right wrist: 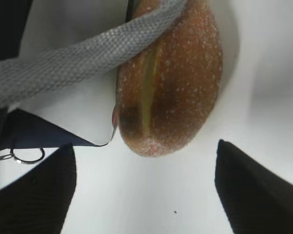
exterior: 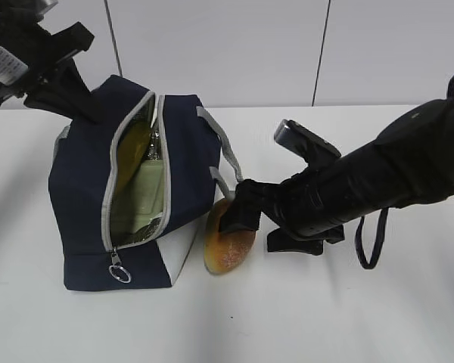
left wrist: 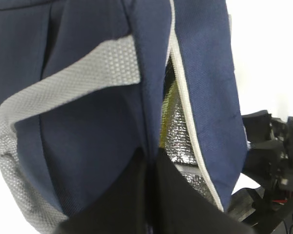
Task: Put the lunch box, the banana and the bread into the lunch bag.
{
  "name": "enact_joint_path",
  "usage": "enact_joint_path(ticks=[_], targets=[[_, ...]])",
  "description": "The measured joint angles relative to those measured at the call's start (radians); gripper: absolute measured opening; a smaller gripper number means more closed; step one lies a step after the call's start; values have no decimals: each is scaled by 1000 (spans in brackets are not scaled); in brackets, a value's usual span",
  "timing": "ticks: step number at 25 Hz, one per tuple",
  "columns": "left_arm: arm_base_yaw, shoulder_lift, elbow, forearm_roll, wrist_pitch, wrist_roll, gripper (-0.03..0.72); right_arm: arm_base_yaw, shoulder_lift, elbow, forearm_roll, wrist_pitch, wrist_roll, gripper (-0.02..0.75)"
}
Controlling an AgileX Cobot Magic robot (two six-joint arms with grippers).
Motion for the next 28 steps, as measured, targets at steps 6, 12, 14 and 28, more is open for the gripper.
enact_joint_path(ticks=[6, 12, 14, 28], targets=[[0, 0, 0, 0, 0, 0, -3, 0, 87, -58, 5, 0, -4, 659], [0, 0, 0, 2, 1, 0, -3, 0, 158, -112, 5, -4, -4, 659], [0, 0, 0, 2, 1, 0, -3, 0, 175, -127, 7, -4, -4, 657], [0, 0, 0, 2, 1, 0, -3, -18, 192, -143, -16, 24, -5, 438]])
